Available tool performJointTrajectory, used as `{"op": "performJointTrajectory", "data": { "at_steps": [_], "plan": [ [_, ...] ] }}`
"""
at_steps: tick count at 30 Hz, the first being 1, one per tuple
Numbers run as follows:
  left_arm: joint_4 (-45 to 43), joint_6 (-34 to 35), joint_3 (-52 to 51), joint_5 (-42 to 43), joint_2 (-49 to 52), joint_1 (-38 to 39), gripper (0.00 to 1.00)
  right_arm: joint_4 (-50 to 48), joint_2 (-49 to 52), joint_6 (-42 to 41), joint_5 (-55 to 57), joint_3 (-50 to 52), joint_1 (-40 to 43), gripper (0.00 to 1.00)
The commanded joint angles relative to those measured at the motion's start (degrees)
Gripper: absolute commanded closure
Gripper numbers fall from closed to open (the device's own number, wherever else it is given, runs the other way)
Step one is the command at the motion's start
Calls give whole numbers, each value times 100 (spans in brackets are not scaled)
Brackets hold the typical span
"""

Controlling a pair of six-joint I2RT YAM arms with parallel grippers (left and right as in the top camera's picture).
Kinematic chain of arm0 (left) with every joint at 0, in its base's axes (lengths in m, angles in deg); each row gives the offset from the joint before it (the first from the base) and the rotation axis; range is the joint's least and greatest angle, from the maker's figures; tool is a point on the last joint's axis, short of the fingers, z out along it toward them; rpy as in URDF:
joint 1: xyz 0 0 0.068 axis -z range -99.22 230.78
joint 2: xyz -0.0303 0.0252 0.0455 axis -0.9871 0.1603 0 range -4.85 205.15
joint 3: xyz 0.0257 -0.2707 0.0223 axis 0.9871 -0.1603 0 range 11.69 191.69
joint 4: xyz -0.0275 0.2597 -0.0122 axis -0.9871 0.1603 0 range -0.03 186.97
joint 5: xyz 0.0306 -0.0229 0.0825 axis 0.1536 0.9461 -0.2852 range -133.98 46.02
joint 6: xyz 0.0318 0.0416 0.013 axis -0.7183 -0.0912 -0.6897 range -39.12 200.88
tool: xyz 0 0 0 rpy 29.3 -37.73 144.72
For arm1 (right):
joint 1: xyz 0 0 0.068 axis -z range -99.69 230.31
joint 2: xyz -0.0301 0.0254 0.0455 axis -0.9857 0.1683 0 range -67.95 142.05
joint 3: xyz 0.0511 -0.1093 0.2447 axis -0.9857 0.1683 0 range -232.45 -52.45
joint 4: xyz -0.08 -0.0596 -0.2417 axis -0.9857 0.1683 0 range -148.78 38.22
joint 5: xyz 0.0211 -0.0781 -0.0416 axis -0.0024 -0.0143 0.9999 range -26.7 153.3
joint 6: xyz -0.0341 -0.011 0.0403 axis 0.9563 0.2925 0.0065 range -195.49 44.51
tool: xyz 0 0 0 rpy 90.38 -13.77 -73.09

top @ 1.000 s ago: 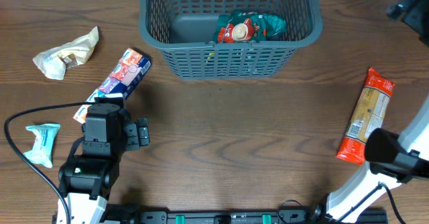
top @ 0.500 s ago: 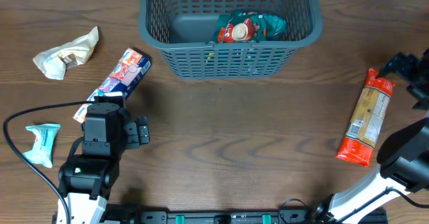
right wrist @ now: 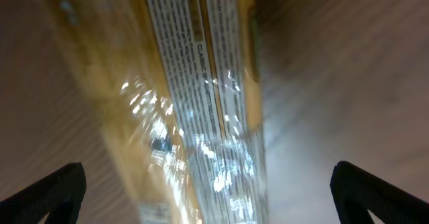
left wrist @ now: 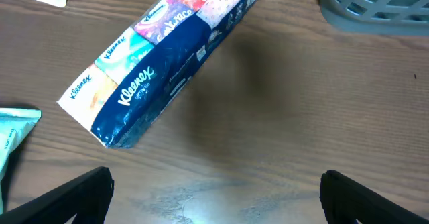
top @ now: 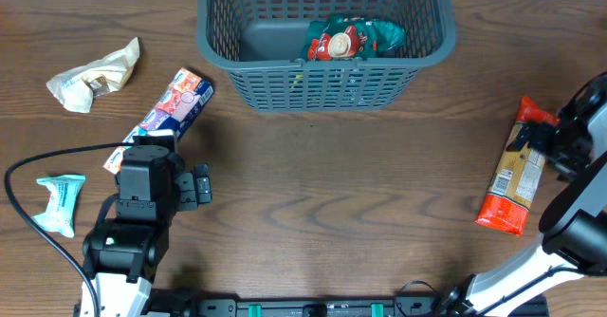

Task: Pack container
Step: 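Lower the right gripper onto the red pasta packet and grasp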

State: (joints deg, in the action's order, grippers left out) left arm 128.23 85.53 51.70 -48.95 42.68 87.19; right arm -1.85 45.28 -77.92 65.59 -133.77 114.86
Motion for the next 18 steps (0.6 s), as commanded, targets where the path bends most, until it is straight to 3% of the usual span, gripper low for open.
{"op": "performJointTrajectory", "data": {
  "at_steps": [1, 7, 9, 11, 14, 16, 18],
  "plan": [
    [-15, -31, 127, -90, -4, -24, 1, -422, -61, 170, -168, 507, 28, 1],
    [-15, -31, 125, -90, -4, -24, 1, -1213, -61, 160, -494, 1176, 28, 1],
    [-15, -31, 127, -90, -4, -24, 1, -1414, -61, 120, -581, 1316, 28, 6],
    [-15, -31, 125, -90, -4, -24, 1, -1547, -61, 79, -605, 1419, 26, 37],
    [-15, -31, 127, -90, -4, -24, 1, -1582, -61, 81, -688, 1453, 24, 76],
    [-15, -31, 125, -90, -4, -24, 1, -1582, -63, 79, -721, 1451, 24, 92],
    [-15, -31, 127, -90, -4, -24, 1, -1569, -70, 79, -894, 1447, 20, 99]
  ]
}}
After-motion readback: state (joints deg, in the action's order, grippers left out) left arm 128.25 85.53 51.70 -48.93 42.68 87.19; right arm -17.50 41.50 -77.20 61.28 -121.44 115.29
